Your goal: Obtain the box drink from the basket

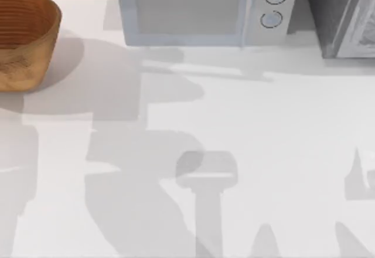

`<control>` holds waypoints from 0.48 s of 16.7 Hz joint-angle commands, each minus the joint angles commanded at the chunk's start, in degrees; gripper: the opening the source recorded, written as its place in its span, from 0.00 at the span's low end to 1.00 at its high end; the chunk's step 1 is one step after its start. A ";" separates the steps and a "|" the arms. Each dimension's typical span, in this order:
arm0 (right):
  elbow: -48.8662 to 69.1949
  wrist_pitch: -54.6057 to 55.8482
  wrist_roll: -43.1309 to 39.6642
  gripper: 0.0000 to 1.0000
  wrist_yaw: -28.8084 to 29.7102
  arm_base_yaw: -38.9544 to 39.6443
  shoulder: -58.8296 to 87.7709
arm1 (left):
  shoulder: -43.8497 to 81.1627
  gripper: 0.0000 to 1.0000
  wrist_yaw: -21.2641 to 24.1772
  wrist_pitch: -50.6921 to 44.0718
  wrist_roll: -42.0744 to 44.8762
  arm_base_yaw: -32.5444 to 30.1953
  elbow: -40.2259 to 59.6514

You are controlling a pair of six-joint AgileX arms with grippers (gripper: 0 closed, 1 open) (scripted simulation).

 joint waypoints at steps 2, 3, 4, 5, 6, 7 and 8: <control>0.00 0.00 0.00 1.00 0.00 0.00 0.00 | -3.06 0.00 -0.09 -4.76 0.00 -0.01 2.17; 0.00 0.00 0.00 1.00 0.00 0.00 0.00 | -4.15 0.00 -0.12 -6.22 0.00 -0.02 2.90; 0.00 0.00 0.00 1.00 0.00 0.00 0.00 | -4.83 0.00 -0.15 -7.06 -0.01 -0.02 3.35; 0.00 0.00 0.00 1.00 0.00 0.00 0.00 | -5.04 0.00 -0.15 -7.30 -0.01 -0.02 3.48; 0.00 0.00 0.00 1.00 0.00 0.00 0.00 | -5.04 0.00 -0.15 -7.30 -0.01 -0.02 3.48; 0.00 0.00 0.00 1.00 0.00 0.00 0.00 | -5.04 0.00 -0.15 -7.30 -0.01 -0.02 3.48; 0.00 0.00 0.00 1.00 0.00 0.00 0.00 | -4.86 0.00 -0.17 -7.16 0.10 0.03 3.35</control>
